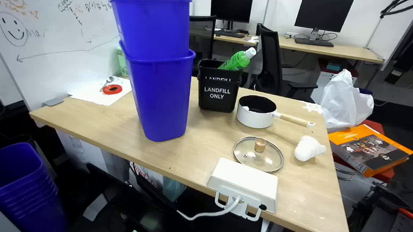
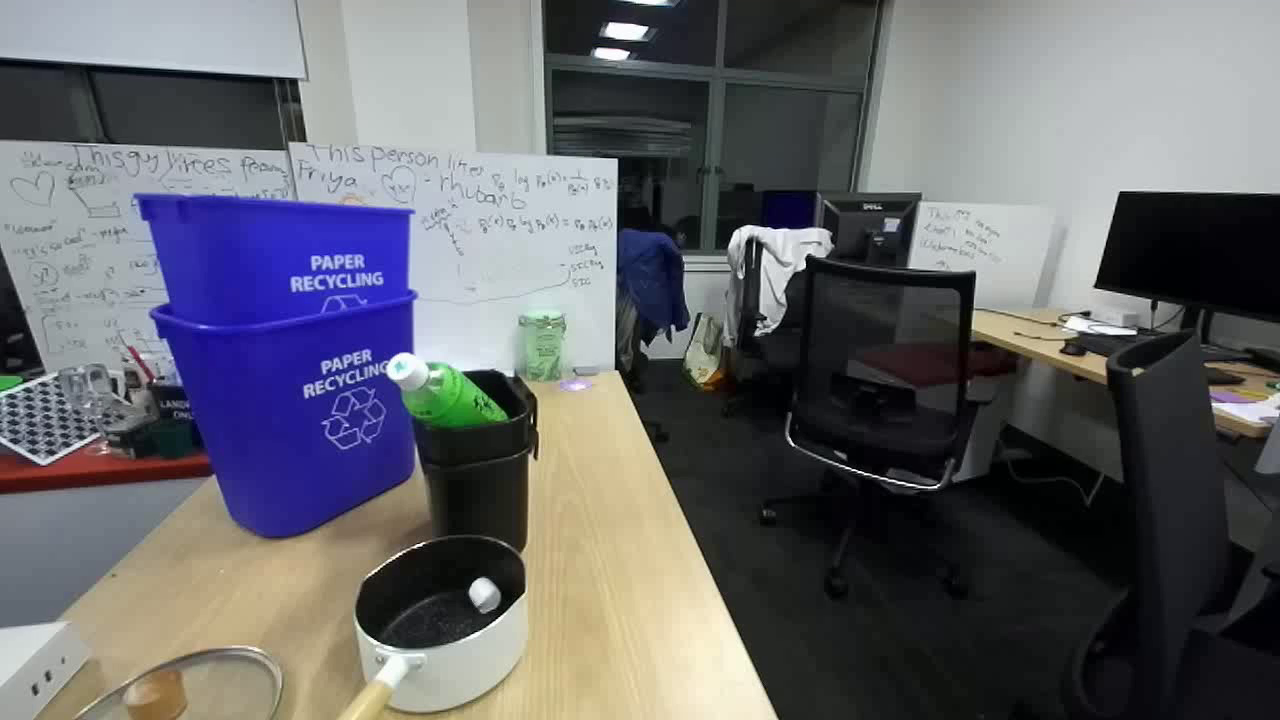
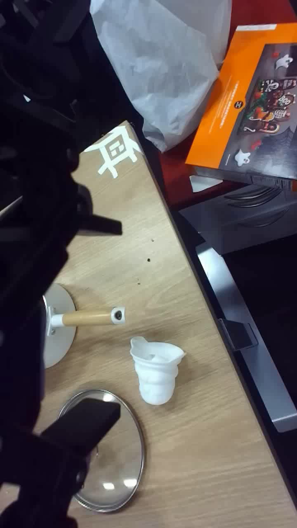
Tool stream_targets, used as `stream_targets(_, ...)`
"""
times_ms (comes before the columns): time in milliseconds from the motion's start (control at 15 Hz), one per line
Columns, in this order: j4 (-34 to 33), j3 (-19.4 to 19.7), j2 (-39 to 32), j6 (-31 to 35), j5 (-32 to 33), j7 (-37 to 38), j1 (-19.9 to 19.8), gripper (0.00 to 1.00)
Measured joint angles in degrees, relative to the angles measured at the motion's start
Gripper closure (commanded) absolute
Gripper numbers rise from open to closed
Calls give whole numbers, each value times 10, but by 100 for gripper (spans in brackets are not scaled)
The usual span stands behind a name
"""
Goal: Take the green bottle out of the black bin and place it on the table
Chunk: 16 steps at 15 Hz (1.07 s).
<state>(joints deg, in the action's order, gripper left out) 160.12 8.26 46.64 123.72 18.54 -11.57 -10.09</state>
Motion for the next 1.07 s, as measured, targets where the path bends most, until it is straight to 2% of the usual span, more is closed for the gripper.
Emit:
stream_targets(467,2,0,-1,0,-1,0,2,0)
stream_targets(733,2,0,-11,7,-13,1,19,0)
stream_targets(867,2,0,-30,37,-21,3,33,0)
stream_targets(1067,3,0,-88,135,-40,14,54,0)
